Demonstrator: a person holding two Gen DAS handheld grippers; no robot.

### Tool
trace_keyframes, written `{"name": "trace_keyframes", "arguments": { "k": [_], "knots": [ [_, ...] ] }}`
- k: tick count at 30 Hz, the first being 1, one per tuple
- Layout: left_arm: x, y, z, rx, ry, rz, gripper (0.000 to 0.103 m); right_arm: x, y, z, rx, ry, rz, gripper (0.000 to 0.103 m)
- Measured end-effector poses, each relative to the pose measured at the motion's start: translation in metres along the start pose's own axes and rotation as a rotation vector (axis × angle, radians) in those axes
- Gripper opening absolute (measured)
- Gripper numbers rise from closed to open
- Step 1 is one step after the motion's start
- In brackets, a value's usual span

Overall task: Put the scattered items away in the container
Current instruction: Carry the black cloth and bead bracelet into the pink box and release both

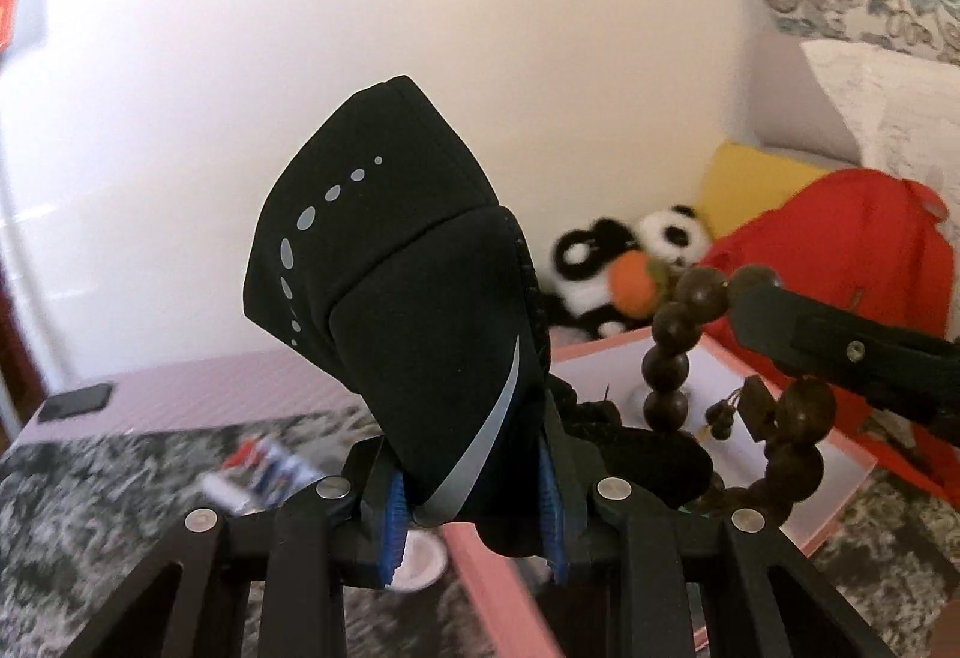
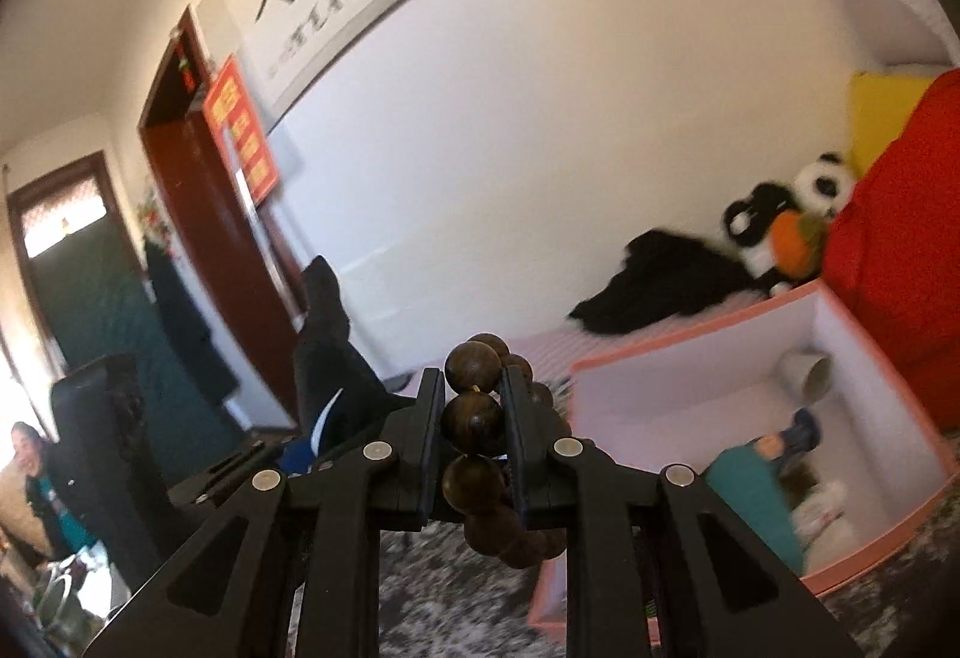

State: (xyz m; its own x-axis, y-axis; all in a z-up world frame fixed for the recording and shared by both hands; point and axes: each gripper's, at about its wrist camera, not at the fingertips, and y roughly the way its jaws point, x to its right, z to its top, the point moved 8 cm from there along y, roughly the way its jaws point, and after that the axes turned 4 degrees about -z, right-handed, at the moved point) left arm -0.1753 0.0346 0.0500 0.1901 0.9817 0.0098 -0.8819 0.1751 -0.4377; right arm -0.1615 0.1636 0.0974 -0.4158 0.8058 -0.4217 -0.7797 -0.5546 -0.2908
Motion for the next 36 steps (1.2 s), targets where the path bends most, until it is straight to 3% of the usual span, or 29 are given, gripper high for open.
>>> {"name": "trace_keyframes", "arguments": {
  "k": [3, 12, 15, 17, 19, 20, 21, 31, 36],
  "knots": [
    [0.024, 0.014, 0.012, 0.0, 0.031, -0.038, 0.029, 0.023, -0.006, 0.012, 0.034, 0.014, -0.05, 0.02],
    [0.066, 0.089, 0.016, -0.1, 0.096, -0.104, 0.03, 0.094, 0.006, 0.034, 0.073, 0.082, -0.176, 0.02],
    [0.065, 0.124, 0.013, -0.194, 0.087, -0.128, 0.047, 0.114, 0.023, 0.045, 0.074, 0.108, -0.203, 0.02],
    [0.065, 0.136, 0.01, -0.244, 0.067, -0.153, 0.078, 0.128, 0.034, 0.047, 0.064, 0.132, -0.226, 0.022],
    [0.063, 0.139, 0.011, -0.261, 0.057, -0.159, 0.081, 0.145, 0.042, 0.043, 0.043, 0.17, -0.264, 0.043],
    [0.061, 0.138, 0.012, -0.257, 0.056, -0.155, 0.083, 0.153, 0.043, 0.041, 0.042, 0.195, -0.284, 0.076],
    [0.06, 0.136, 0.014, -0.253, 0.056, -0.151, 0.084, 0.158, 0.041, 0.042, 0.058, 0.217, -0.286, 0.086],
    [0.026, 0.098, 0.029, -0.204, 0.015, -0.077, 0.087, 0.16, 0.029, 0.047, 0.104, 0.276, -0.232, 0.086],
    [-0.013, 0.063, 0.024, -0.191, -0.022, -0.008, 0.087, 0.125, 0.024, 0.048, 0.119, 0.239, -0.195, 0.086]
  ]
}}
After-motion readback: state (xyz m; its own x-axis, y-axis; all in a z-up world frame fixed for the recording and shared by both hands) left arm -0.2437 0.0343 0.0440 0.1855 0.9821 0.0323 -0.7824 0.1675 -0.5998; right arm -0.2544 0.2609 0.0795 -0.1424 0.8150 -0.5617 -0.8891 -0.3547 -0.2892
